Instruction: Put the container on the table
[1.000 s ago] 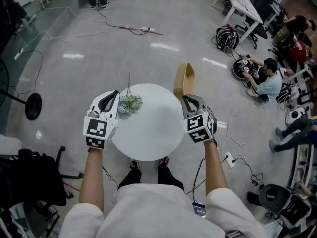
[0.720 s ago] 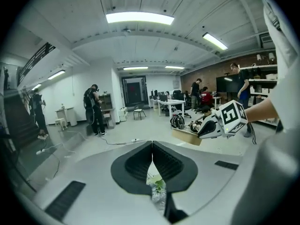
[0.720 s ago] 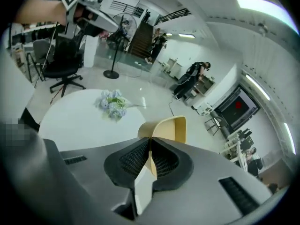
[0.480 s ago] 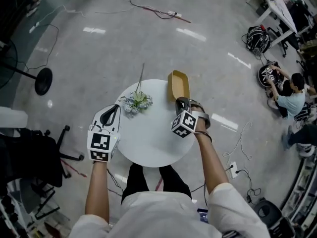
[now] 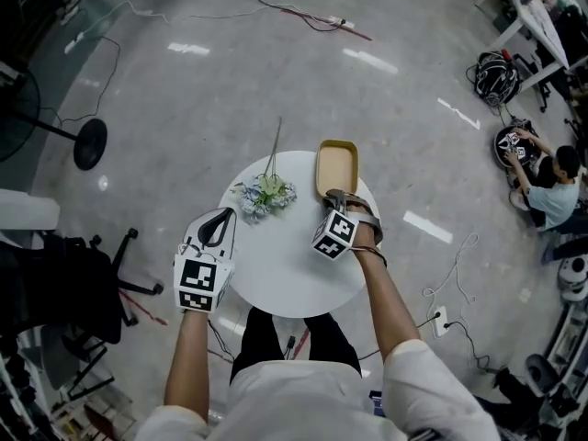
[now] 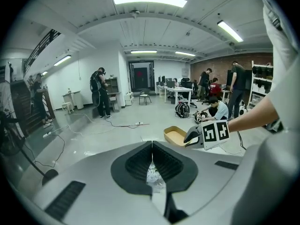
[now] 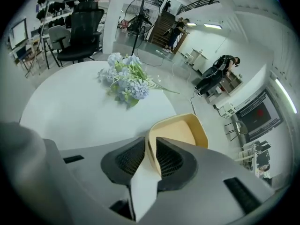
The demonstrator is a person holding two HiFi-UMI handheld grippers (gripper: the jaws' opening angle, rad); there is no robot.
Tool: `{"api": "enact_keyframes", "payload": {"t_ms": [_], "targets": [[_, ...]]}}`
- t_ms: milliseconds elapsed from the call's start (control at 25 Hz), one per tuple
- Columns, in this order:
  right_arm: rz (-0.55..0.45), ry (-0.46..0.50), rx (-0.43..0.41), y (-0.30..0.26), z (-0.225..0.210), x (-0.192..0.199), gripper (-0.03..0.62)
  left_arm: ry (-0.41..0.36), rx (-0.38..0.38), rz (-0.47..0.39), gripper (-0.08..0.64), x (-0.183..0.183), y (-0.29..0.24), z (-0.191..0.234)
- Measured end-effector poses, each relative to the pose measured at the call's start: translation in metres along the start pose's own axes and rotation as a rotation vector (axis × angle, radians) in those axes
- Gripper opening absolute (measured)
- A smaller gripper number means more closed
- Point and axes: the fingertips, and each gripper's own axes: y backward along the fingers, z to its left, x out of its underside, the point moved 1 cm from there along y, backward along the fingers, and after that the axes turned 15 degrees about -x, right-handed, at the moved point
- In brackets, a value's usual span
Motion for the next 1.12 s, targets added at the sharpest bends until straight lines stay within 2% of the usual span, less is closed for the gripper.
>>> {"api": "enact_keyframes", "payload": {"t_ms": [80, 160, 280, 360, 480, 640, 800, 960, 1120], "targets": [[-0.010, -0.038, -0.014, 0.002, 0.005, -0.001, 0.140, -0.005, 0.014, -0.007, 0.020, -0.002, 0.002, -0.002], [-0.051, -0.126, -0.016, 0.012, 0.007, -0.005, 0.147, -0.010, 0.034, -0.026, 0.020, -0.008, 0.004, 0.000], [-0.161, -0.325, 0.007, 0.043, 0.001, -0.012, 0.146, -0.006, 0.076, -0.078, 0.020, -0.025, 0.007, 0.003], [-0.240, -0.427, 0.043, 0.075, -0.003, -0.019, 0.121, -0.012, 0.103, -0.117, 0.020, -0.041, 0.013, 0.005], [-0.357, -0.513, 0.152, 0.139, -0.010, -0.030, 0.055, -0.025, 0.145, -0.180, 0.020, -0.068, 0.029, 0.008], [-0.494, -0.572, 0.355, 0.241, -0.023, -0.041, 0.015, -0.045, 0.209, -0.301, 0.020, -0.113, 0.051, 0.011], [-0.587, -0.615, 0.505, 0.341, -0.014, -0.046, 0.014, -0.059, 0.256, -0.409, 0.020, -0.157, 0.087, 0.014], [-0.668, -0.652, 0.603, 0.425, 0.003, -0.041, 0.014, -0.094, 0.289, -0.516, 0.020, -0.203, 0.124, 0.012], [-0.719, -0.625, 0.670, 0.491, 0.018, -0.039, 0.014, -0.125, 0.291, -0.631, 0.020, -0.248, 0.160, 0.012]]}}
